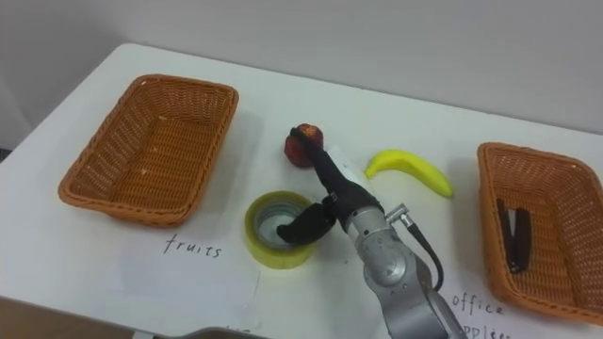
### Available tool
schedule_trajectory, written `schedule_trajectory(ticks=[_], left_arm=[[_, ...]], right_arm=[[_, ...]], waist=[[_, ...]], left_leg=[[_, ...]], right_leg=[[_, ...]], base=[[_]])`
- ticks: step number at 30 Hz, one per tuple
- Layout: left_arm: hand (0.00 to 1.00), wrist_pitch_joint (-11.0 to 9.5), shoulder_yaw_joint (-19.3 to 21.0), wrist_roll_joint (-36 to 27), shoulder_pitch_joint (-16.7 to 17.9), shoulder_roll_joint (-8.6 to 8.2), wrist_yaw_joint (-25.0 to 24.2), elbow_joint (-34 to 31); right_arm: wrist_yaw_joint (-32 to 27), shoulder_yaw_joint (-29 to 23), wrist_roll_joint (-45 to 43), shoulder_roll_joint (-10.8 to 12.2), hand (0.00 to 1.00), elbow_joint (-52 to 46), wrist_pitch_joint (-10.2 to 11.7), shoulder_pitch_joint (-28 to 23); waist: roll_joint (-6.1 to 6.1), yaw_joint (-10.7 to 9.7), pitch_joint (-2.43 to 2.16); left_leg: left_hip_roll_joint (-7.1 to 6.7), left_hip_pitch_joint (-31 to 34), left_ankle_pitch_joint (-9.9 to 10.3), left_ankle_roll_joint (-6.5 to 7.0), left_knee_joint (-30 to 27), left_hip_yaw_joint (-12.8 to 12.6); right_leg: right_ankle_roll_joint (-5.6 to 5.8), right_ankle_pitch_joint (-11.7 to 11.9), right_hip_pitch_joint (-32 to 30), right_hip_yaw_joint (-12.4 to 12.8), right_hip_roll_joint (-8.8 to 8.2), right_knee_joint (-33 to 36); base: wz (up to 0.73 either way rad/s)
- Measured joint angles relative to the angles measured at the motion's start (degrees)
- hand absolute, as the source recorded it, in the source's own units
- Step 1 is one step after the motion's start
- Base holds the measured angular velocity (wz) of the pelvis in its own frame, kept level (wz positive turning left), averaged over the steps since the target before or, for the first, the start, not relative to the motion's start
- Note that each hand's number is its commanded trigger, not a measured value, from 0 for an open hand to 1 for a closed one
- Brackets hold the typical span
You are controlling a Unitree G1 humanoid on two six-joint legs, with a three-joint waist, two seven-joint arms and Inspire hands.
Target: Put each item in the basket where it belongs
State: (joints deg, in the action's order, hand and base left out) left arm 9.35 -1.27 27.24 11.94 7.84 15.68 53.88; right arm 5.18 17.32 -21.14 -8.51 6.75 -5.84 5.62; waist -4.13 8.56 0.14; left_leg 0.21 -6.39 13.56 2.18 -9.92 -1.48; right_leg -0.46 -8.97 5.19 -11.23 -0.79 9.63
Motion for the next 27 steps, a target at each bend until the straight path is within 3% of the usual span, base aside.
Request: schedule_trajectory(ticks=[12,22,27], left_arm=[[0.0,-0.1,-0.1,-0.1,-1.3,-0.09,-2.6,-1.1],[0.0,-0.1,0.0,-0.1,-1.5,-0.09,-4.0,-3.5],[0.0,-0.2,0.0,-0.2,-1.4,-0.1,-4.0,-3.9]], right_arm=[[0.1,0.0,1.0,0.0,0.0,2.2,0.0,0.0],[4.4,0.1,1.3,0.0,0.0,2.2,-0.6,0.0],[6.3,0.2,1.2,-0.1,0.0,2.2,-1.5,0.0]], waist=[[-0.23,0.0,0.23],[-0.67,0.1,0.2],[-1.27,1.3,0.14]], left_leg=[[0.01,0.4,0.0,0.02,-0.1,0.0],[0.02,0.9,0.0,0.0,0.1,0.0],[0.01,0.8,-0.1,0.01,0.1,0.0]], right_leg=[[0.01,0.0,-0.4,0.0,-0.16,-0.1],[0.01,0.0,-1.0,-0.1,0.03,0.1],[0.01,0.0,-0.9,0.1,-0.01,0.0]], base=[[0.0],[0.0],[0.0]])
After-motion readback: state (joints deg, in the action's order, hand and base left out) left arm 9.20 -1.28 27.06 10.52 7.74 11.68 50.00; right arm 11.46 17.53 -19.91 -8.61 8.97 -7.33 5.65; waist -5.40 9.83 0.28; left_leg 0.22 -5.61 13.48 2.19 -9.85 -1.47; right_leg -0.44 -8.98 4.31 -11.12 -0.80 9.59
